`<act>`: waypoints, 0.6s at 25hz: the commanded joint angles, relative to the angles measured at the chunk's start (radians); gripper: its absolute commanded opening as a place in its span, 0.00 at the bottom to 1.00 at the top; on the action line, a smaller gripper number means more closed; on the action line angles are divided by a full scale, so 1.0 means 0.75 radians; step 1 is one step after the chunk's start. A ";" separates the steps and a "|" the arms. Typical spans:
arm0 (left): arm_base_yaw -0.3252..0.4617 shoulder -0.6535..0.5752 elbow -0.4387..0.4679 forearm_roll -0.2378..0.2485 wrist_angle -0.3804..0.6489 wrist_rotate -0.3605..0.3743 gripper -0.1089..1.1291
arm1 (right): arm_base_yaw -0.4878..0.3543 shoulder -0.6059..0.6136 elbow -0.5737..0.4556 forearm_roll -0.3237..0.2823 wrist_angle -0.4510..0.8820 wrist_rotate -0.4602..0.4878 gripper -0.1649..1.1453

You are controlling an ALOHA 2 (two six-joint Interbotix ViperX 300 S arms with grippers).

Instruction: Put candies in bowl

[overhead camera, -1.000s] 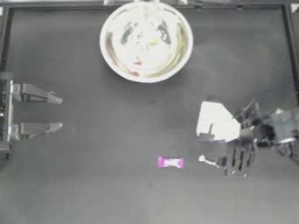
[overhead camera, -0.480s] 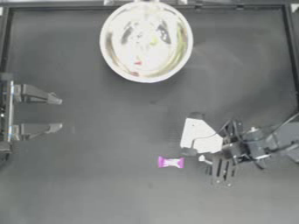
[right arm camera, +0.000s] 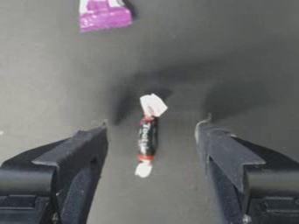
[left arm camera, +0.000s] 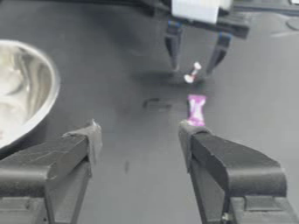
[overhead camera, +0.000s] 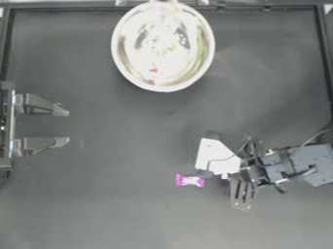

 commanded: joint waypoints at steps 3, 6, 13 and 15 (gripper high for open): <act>0.004 0.006 -0.012 -0.012 -0.004 -0.002 0.81 | 0.002 0.020 -0.006 -0.004 -0.012 0.004 0.80; 0.004 0.006 -0.012 -0.016 -0.004 -0.002 0.81 | 0.002 0.029 -0.006 -0.008 -0.006 0.006 0.74; 0.004 0.006 -0.012 -0.022 -0.002 -0.002 0.81 | 0.020 0.004 -0.006 -0.039 0.027 0.020 0.37; 0.004 0.006 -0.012 -0.022 -0.002 -0.002 0.81 | 0.022 -0.031 -0.006 -0.051 0.022 0.022 0.37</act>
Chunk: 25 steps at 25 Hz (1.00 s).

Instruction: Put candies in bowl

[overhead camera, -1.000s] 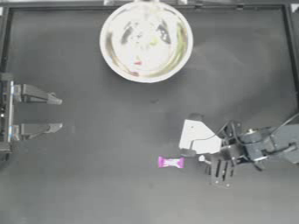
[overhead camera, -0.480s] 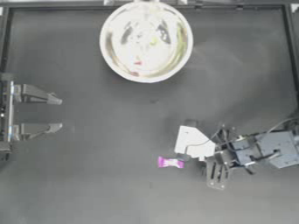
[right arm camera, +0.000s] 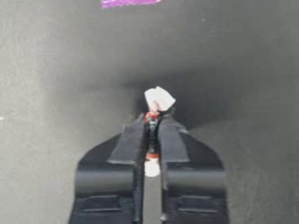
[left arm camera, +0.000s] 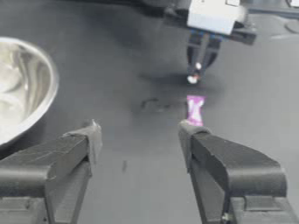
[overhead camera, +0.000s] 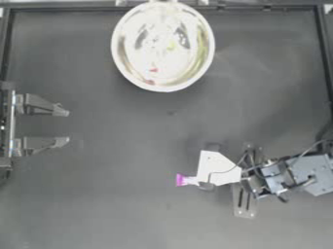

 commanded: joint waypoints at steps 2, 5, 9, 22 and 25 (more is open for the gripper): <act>0.002 0.006 -0.016 -0.008 -0.002 -0.002 0.81 | 0.002 -0.110 -0.006 -0.039 -0.004 0.004 0.37; 0.002 0.006 -0.014 -0.016 0.008 -0.002 0.81 | -0.014 -0.223 -0.002 -0.115 -0.041 0.037 0.37; 0.002 0.006 -0.014 -0.020 0.010 -0.002 0.81 | -0.074 -0.391 0.033 -0.280 -0.151 0.135 0.37; 0.002 0.016 -0.014 -0.037 0.022 -0.002 0.81 | -0.587 -0.560 0.090 -0.710 -0.736 0.180 0.37; 0.002 0.016 -0.014 -0.041 0.022 -0.002 0.81 | -0.714 -0.499 0.041 -0.777 -0.832 0.180 0.37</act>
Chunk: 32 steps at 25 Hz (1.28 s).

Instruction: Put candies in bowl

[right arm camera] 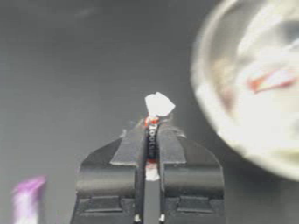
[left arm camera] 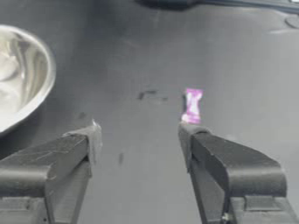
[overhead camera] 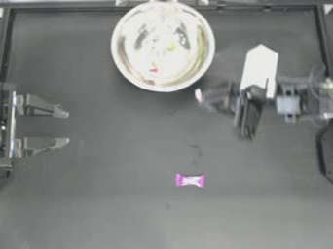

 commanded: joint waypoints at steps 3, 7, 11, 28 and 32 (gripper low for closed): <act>0.002 0.016 -0.016 -0.006 -0.004 0.000 0.81 | -0.215 0.141 -0.155 -0.141 -0.170 -0.002 0.37; 0.002 0.018 -0.014 -0.012 -0.004 0.000 0.81 | -0.325 0.297 -0.280 -0.213 -0.231 -0.002 0.37; 0.002 0.018 -0.014 -0.031 -0.002 0.000 0.81 | -0.393 0.454 -0.387 -0.252 -0.274 -0.002 0.37; 0.002 0.018 -0.006 -0.039 -0.004 0.000 0.81 | -0.475 0.706 -0.532 -0.272 -0.346 -0.002 0.83; 0.002 0.018 -0.006 -0.041 -0.002 0.000 0.81 | -0.475 0.693 -0.517 -0.260 -0.380 0.000 0.91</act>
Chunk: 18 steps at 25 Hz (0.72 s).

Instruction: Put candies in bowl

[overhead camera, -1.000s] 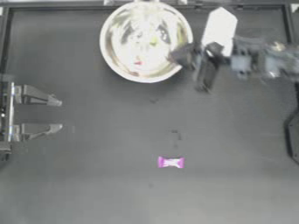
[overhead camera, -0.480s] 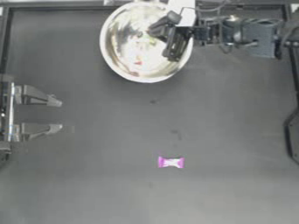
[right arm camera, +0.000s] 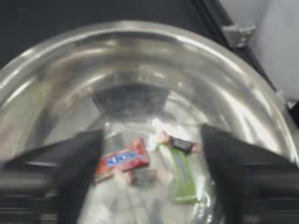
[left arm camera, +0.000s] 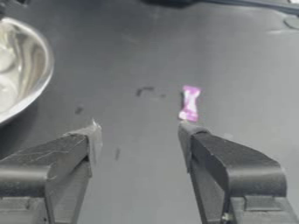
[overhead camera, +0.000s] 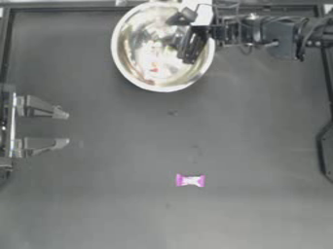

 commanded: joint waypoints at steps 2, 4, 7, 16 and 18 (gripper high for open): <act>0.002 0.018 -0.014 -0.004 -0.004 0.000 0.81 | 0.004 -0.067 0.002 0.010 -0.025 0.004 0.87; 0.002 0.016 -0.014 -0.004 -0.004 0.000 0.81 | 0.014 -0.112 0.031 0.012 -0.027 0.004 0.87; 0.002 0.018 -0.014 -0.004 -0.002 0.002 0.81 | 0.033 -0.205 0.094 0.012 -0.051 0.010 0.87; 0.002 0.006 -0.014 -0.004 0.010 0.002 0.81 | 0.186 -0.556 0.356 0.039 -0.110 0.016 0.87; 0.002 0.000 -0.014 -0.004 0.012 0.004 0.81 | 0.237 -0.642 0.407 0.051 -0.110 0.018 0.87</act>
